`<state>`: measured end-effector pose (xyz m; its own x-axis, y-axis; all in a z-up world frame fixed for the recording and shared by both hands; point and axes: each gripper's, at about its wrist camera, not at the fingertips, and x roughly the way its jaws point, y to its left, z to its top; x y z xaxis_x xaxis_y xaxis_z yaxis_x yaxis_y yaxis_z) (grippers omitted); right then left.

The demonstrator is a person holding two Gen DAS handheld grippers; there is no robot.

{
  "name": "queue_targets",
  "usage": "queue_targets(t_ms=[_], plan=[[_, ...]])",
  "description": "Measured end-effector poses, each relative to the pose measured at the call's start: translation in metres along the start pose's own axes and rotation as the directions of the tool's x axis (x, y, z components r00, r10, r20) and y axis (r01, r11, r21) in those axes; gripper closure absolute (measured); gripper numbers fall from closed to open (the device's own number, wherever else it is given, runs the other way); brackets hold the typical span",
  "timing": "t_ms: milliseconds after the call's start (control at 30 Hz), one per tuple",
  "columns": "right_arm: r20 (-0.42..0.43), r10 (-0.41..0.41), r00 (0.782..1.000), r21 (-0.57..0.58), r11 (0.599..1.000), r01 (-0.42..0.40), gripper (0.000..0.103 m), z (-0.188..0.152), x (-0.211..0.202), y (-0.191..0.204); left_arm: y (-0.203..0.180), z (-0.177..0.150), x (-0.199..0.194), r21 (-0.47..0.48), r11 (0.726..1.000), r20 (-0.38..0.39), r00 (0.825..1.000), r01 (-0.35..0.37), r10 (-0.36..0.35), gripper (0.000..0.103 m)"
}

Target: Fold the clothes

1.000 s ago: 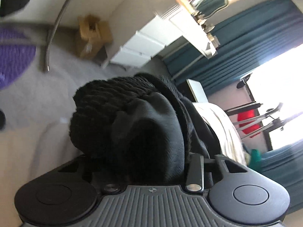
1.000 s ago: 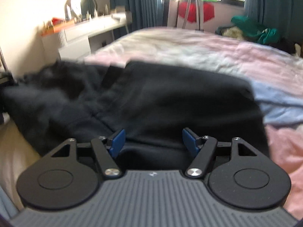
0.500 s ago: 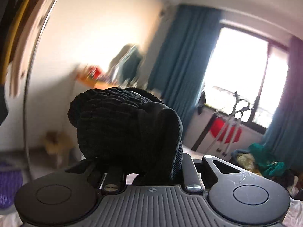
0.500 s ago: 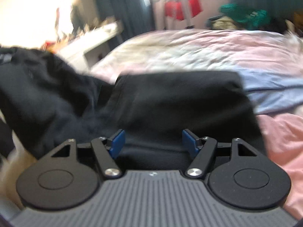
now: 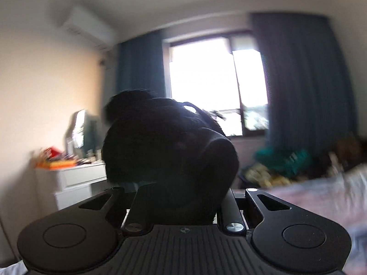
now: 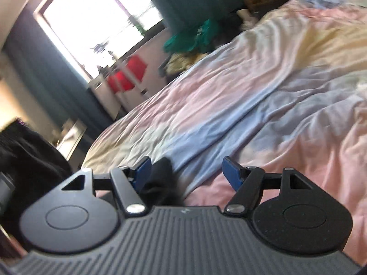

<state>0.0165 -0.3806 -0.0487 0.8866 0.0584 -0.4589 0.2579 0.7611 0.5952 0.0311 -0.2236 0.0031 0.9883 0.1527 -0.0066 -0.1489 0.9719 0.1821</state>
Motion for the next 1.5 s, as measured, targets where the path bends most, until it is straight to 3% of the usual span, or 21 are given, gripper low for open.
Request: queue_targets(t_ms=[100, 267, 367, 433, 500, 633, 767, 933, 1033, 1100, 1167, 1200, 1333, 1433, 1467, 1500], plan=[[-0.011, 0.001, 1.0, 0.064, 0.998, 0.0, 0.031, 0.004, 0.005, -0.017, -0.057, -0.039, -0.011, 0.147, 0.987, -0.036, 0.998, 0.059, -0.054, 0.083], [-0.038, 0.074, 0.997, 0.105, 0.992, -0.069, 0.031, 0.003, 0.015, -0.025, -0.09, -0.084, -0.014, 0.303, 0.942, -0.088, 0.989, 0.142, -0.12, 0.079], [-0.048, 0.121, 0.991, 0.138, 0.984, -0.113, 0.031, 0.002, 0.02, -0.025, -0.078, -0.093, -0.02, 0.341, 0.923, -0.124, 0.981, 0.18, -0.146, 0.065], [-0.058, 0.151, 0.987, 0.154, 0.978, -0.14, 0.031, 0.002, 0.022, -0.024, -0.081, -0.093, -0.014, 0.364, 0.894, -0.213, 0.958, 0.261, -0.193, 0.039], [-0.073, 0.168, 0.983, 0.151, 0.976, -0.155, 0.031, 0.001, 0.023, -0.021, -0.082, -0.094, -0.014, 0.406, 0.857, -0.275, 0.937, 0.317, -0.216, 0.027], [-0.061, 0.196, 0.979, 0.157, 0.97, -0.185, 0.031, 0.001, 0.018, -0.017, -0.068, -0.092, -0.027, 0.476, 0.79, -0.325, 0.912, 0.386, -0.25, 0.022], [-0.027, 0.24, 0.97, 0.169, 0.958, -0.232, 0.031, 0.003, 0.009, -0.013, -0.026, -0.09, -0.033, 0.507, 0.758, -0.354, 0.901, 0.41, -0.251, 0.021], [-0.112, 0.224, 0.968, 0.044, 0.974, -0.221, 0.03, -0.005, 0.018, 0.013, 0.079, -0.11, -0.027, 0.457, 0.792, -0.37, 0.896, 0.405, -0.245, 0.015], [-0.146, 0.122, 0.982, -0.094, 0.986, -0.137, 0.03, -0.015, 0.03, 0.032, 0.114, -0.118, -0.022, 0.39, 0.854, -0.394, 0.901, 0.343, -0.182, 0.016], [-0.146, 0.093, 0.985, -0.152, 0.982, -0.115, 0.029, -0.022, 0.036, 0.038, 0.133, -0.122, -0.014, 0.302, 0.902, -0.436, 0.886, 0.31, -0.158, 0.015], [-0.158, 0.086, 0.984, -0.133, 0.985, -0.108, 0.019, -0.024, 0.043, 0.035, 0.144, -0.121, -0.006, 0.231, 0.932, -0.465, 0.873, 0.279, -0.147, 0.015], [-0.165, 0.085, 0.983, -0.118, 0.987, -0.105, 0.018, -0.026, 0.047, 0.033, 0.149, -0.119, -0.002, 0.202, 0.943, -0.472, 0.87, 0.264, -0.143, 0.015], [-0.194, 0.08, 0.978, -0.058, 0.994, -0.093, 0.019, -0.03, 0.063, 0.024, 0.178, -0.112, 0.01, 0.057, 0.977, -0.484, 0.861, 0.208, -0.155, 0.015], [-0.266, 0.128, 0.955, 0.032, 0.992, -0.124, 0.02, -0.039, 0.076, 0.014, 0.206, -0.105, 0.005, -0.066, 0.988, -0.505, 0.849, 0.142, -0.156, 0.015], [-0.27, 0.128, 0.954, 0.039, 0.992, -0.122, 0.027, -0.041, 0.076, 0.014, 0.212, -0.102, 0.002, -0.106, 0.987, -0.515, 0.843, 0.118, -0.156, 0.015], [-0.268, 0.122, 0.956, 0.037, 0.993, -0.116, 0.028, -0.042, 0.074, 0.015, 0.222, -0.101, 0.005, -0.146, 0.984, -0.524, 0.836, 0.101, -0.164, 0.015]])
